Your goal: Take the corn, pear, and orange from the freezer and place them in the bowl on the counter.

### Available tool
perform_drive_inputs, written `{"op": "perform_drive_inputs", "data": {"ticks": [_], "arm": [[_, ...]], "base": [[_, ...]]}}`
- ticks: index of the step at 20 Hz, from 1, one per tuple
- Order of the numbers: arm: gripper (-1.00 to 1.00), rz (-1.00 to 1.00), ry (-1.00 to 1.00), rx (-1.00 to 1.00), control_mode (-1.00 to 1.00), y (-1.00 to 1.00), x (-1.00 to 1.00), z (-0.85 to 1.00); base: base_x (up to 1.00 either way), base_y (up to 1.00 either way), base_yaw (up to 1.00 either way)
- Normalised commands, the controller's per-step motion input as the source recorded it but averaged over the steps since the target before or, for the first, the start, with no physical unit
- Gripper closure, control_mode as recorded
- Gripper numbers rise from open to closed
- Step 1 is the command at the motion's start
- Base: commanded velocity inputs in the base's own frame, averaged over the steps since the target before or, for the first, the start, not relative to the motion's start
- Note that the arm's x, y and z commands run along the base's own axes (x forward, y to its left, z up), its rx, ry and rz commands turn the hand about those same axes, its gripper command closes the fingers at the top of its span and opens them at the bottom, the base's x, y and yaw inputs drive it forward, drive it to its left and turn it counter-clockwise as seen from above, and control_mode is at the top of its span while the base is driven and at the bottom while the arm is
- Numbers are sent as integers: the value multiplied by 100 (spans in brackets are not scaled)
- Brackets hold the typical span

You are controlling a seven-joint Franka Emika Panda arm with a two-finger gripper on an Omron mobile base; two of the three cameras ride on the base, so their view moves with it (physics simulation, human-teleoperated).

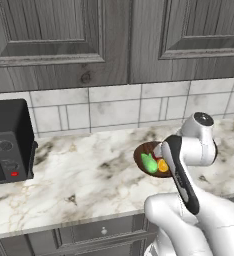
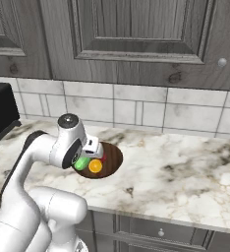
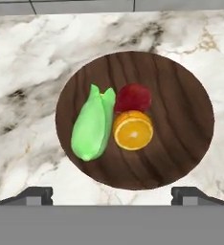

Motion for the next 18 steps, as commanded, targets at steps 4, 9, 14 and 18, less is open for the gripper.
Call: {"op": "perform_drive_inputs", "data": {"ticks": [4, 9, 14, 18], "arm": [[-100, 2, -9, 0, -100, 50, -68, 71], [-100, 0, 0, -2, -100, 62, -86, 83], [-100, 0, 0, -1, -100, -6, -100, 37], [-100, 0, -1, 0, -100, -20, -72, 39]], "base": [[0, 0, 0], [0, 0, 0], [0, 0, 0], [0, 0, 0]]}}
